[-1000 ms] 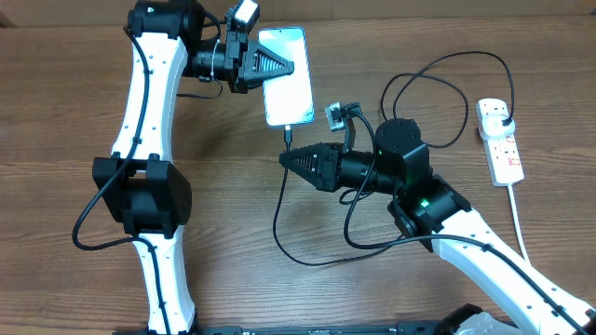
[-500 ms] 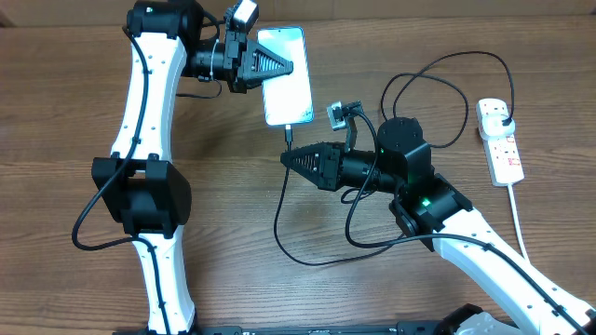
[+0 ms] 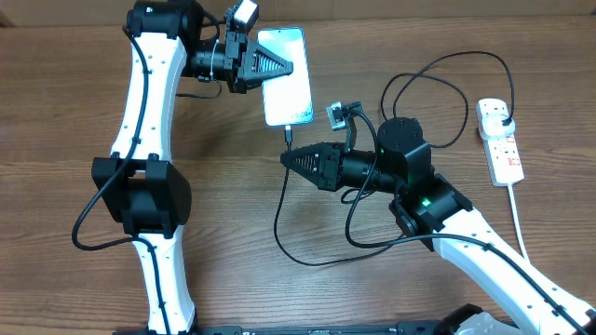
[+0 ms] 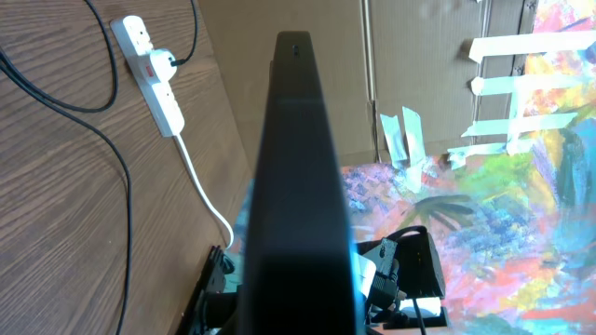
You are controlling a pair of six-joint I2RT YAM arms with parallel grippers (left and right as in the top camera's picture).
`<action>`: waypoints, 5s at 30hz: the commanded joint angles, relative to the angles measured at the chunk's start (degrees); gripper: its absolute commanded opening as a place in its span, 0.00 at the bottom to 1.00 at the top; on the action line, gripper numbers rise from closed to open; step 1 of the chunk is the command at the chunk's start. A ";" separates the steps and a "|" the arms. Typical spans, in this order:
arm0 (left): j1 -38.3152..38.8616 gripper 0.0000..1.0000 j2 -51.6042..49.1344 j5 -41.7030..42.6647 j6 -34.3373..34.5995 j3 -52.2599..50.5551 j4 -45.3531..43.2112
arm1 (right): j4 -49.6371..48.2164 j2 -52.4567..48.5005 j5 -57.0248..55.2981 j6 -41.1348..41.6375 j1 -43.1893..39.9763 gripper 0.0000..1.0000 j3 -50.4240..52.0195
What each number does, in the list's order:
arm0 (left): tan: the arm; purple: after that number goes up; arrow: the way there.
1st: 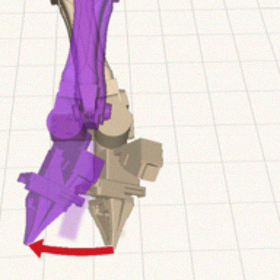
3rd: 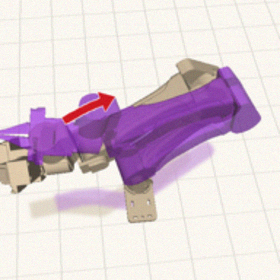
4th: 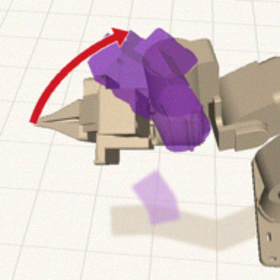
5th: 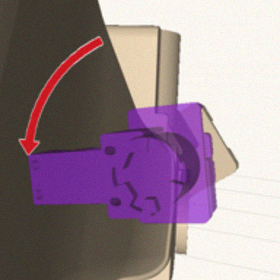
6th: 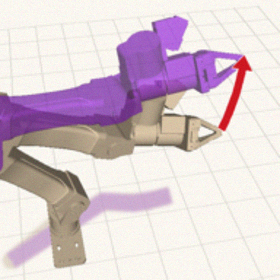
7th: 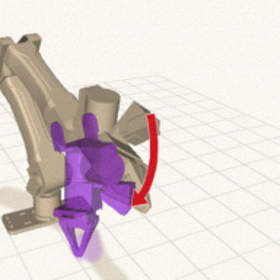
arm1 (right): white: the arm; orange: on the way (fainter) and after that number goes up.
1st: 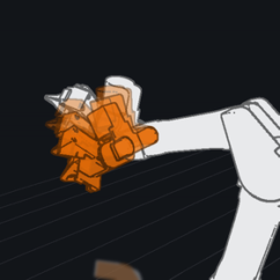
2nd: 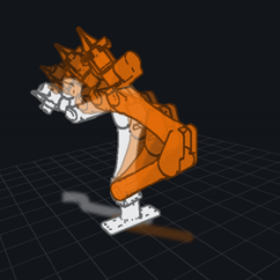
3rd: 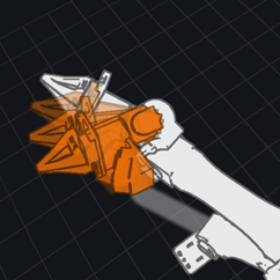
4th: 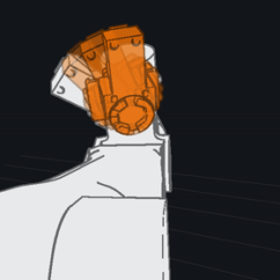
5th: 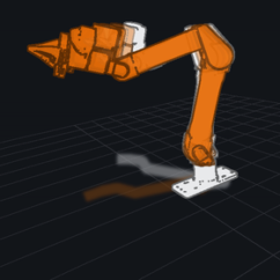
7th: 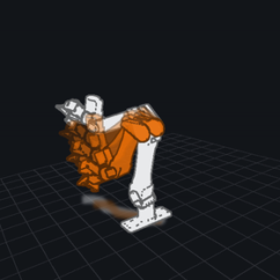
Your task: Plug charger to phone and switch on socket
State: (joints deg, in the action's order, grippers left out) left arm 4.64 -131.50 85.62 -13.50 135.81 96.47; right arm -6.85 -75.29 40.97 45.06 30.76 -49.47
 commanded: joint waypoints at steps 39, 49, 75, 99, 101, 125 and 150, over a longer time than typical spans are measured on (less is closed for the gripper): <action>2.19 0.04 2.27 1.03 0.66 1.18 0.35 | -1.77 0.02 0.90 0.37 -3.26 0.04 0.31; 2.21 0.04 2.27 1.03 1.95 1.18 0.35 | -1.66 -0.17 0.02 0.37 -4.66 0.04 0.31; 3.80 0.04 2.27 -1.79 1.90 1.18 0.35 | -1.86 -0.26 -0.37 0.37 -6.47 0.04 0.31; 5.57 0.04 2.27 -6.14 1.31 1.18 0.37 | -1.86 -0.26 -0.85 0.33 -7.41 0.04 0.31; 5.68 0.04 2.27 -6.12 1.31 1.18 0.35 | -1.86 -0.28 -0.85 0.33 -7.78 0.04 0.31; 6.49 0.04 2.27 -6.84 1.29 1.18 0.22 | -1.86 -0.28 -0.81 0.33 -8.13 0.04 0.31; 1.40 0.05 1.84 -32.68 1.62 1.18 -3.41 | 6.21 -0.26 -0.44 -1.81 -8.13 0.55 0.33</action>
State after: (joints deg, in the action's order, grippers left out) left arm 5.61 -131.50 56.80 -11.99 135.92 93.43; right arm -1.69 -75.55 41.67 44.91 22.87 -48.31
